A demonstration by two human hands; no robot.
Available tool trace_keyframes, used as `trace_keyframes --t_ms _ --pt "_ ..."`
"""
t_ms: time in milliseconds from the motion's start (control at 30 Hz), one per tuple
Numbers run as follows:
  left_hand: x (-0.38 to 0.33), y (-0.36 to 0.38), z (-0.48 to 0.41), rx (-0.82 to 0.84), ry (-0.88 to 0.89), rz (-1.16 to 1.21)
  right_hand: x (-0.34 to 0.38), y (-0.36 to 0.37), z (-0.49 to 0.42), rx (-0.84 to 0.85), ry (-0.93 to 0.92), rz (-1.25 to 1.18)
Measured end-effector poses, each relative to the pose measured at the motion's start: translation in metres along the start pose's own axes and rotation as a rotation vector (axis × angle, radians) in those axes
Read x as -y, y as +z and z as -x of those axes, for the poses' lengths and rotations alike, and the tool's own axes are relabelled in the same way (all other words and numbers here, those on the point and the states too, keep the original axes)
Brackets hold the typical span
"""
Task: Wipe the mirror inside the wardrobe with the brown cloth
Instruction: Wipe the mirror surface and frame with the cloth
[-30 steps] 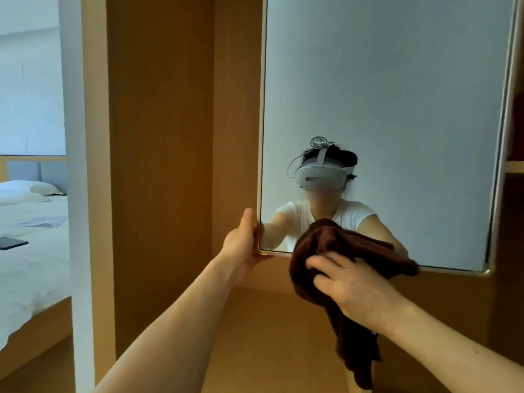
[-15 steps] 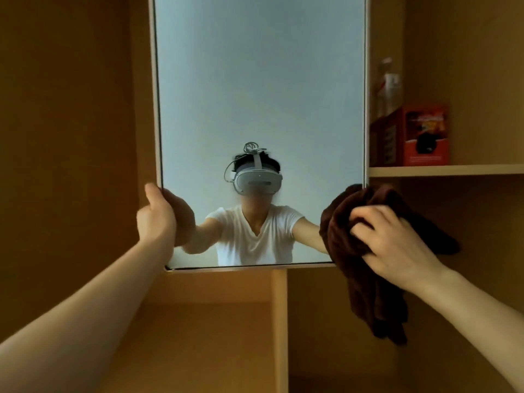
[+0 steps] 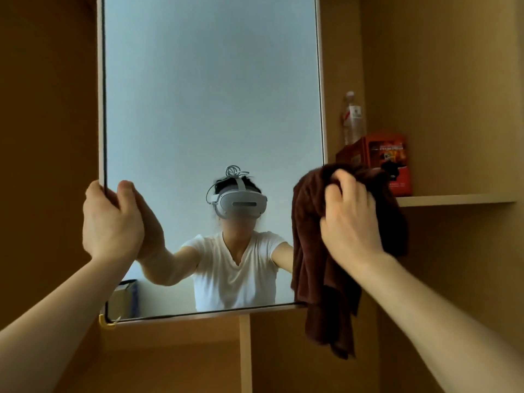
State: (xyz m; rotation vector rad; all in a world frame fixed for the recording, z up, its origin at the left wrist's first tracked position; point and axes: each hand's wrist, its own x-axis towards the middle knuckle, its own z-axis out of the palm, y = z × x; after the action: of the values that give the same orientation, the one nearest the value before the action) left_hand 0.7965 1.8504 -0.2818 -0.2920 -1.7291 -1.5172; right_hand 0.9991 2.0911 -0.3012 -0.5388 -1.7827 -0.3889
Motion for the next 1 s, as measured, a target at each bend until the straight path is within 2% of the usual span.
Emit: trace_keyframes --t_ms 67,100,200,267,367,433,533,633,800,900,1000 --pt "-0.007 -0.003 0.002 -0.013 0.065 -0.049 0.002 0.005 0.024 0.055 -0.008 0.05" --pt "-0.012 -0.005 0.004 -0.018 0.155 -0.097 0.003 0.004 0.031 0.094 -0.01 0.073" --pt "-0.038 -0.003 0.022 0.043 0.595 -0.31 0.005 -0.004 0.026 0.168 0.004 0.136" --pt "-0.054 0.007 0.039 0.131 0.871 -0.372 0.011 -0.015 0.009 0.203 0.025 0.176" --pt "-0.059 0.028 0.066 0.259 1.092 -0.519 0.019 -0.031 -0.037 0.212 0.057 0.153" --pt "-0.055 0.036 0.077 0.322 1.116 -0.586 0.026 -0.042 -0.067 0.208 0.083 0.088" --pt "-0.044 0.044 0.078 0.308 1.175 -0.644 0.032 -0.032 -0.067 0.149 0.091 -0.02" --pt "-0.041 0.047 0.077 0.28 1.193 -0.66 0.027 0.0 0.002 0.056 0.052 -0.086" --pt "-0.042 0.048 0.078 0.298 1.186 -0.666 0.006 0.031 0.121 0.181 -0.042 -0.207" --pt "-0.043 0.048 0.078 0.292 1.187 -0.664 -0.002 0.032 0.102 0.146 -0.073 -0.189" --pt "-0.042 0.048 0.078 0.292 1.186 -0.66 0.002 0.021 0.044 0.057 -0.038 -0.205"
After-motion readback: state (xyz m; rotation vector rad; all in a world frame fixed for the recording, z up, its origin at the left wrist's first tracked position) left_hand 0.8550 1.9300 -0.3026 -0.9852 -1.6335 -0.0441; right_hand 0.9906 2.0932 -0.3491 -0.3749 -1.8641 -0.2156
